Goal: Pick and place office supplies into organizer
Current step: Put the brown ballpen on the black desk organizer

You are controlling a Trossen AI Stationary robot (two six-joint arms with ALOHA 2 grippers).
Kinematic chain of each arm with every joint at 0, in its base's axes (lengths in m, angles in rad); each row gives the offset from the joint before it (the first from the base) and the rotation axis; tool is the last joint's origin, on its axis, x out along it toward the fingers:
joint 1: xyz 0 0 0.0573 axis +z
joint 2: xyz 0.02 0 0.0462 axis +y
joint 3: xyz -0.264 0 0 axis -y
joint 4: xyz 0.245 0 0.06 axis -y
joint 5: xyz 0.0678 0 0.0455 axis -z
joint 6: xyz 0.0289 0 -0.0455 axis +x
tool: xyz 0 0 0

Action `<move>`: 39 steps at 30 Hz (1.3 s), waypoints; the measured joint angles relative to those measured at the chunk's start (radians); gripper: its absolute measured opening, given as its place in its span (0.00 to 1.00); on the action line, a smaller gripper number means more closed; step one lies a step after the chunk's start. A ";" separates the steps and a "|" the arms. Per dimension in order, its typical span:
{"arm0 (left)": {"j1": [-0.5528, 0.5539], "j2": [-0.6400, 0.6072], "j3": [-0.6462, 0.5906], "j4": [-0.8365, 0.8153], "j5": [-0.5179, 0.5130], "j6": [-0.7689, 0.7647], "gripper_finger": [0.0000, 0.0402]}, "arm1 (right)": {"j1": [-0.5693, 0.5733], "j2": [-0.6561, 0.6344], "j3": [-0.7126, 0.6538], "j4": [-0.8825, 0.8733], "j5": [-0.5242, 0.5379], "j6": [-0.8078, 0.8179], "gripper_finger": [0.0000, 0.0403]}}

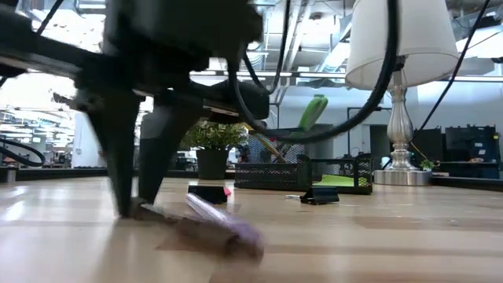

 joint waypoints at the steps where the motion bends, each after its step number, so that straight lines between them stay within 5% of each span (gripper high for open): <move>1: 0.005 0.006 0.023 -0.055 -0.023 -0.031 0.04 | -0.001 0.000 0.000 0.001 0.001 0.027 0.33; 10: 0.018 -0.017 0.347 -0.550 -0.435 -0.106 0.03 | 0.008 0.000 0.000 0.000 0.005 0.110 0.33; 17: 0.106 -0.035 0.510 -0.530 -0.971 0.171 0.03 | 0.044 0.000 0.000 0.000 0.021 0.066 0.33; 21: 0.220 -0.033 0.530 -0.533 -1.151 0.282 0.03 | 0.072 0.000 0.000 0.000 0.025 0.076 0.33; 30: 0.449 -0.033 0.439 -0.520 -1.125 0.307 0.03 | 0.140 0.000 0.000 0.000 0.029 0.091 0.33; 39: 0.464 -0.033 0.275 -0.303 -1.035 0.467 0.03 | 0.146 0.000 0.000 0.000 0.073 0.065 0.33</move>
